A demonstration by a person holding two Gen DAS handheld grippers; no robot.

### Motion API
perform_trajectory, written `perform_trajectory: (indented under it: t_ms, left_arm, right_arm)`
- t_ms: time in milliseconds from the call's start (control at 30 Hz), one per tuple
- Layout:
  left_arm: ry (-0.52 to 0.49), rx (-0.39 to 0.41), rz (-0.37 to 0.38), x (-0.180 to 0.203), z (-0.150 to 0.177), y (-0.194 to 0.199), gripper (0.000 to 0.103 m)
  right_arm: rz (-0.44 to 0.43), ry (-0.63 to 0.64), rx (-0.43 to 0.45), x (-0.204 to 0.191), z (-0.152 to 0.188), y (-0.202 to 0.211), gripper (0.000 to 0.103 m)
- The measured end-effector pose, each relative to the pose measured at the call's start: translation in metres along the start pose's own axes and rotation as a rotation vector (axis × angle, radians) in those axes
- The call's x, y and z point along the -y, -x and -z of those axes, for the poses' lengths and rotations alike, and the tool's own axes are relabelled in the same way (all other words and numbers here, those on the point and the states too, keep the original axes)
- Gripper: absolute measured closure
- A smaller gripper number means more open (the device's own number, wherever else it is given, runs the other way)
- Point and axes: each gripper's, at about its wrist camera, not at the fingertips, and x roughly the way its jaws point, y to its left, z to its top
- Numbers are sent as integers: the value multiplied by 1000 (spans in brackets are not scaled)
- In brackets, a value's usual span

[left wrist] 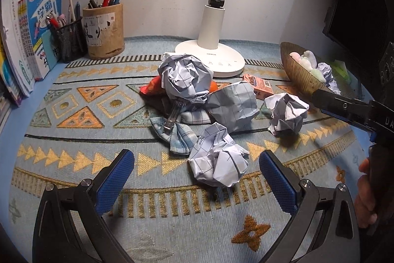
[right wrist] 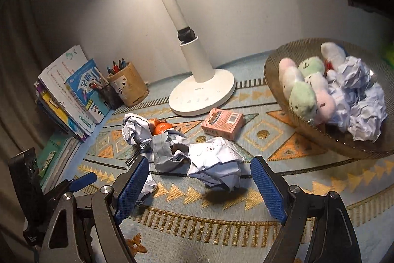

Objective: Organize objects
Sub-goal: 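Move both grippers back to the paper balls on the rug, then grasp a crumpled paper ball with the left gripper while the right grasps another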

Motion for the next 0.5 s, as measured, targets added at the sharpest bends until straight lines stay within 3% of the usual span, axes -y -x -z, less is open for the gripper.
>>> perform_trajectory:
  t_ms: [167,333,500]
  left_arm:
    - [14,-39,7,3,3,-17,2]
    - [2,-18,6,5,4,-14,2]
    - [15,-42,14,2,3,-18,13]
  right_arm:
    - [8,-14,-32,6,-5,-16,20]
    - [9,-16,-58,8,-2,-33,20]
    - [22,-17,-88,11,3,-46,20]
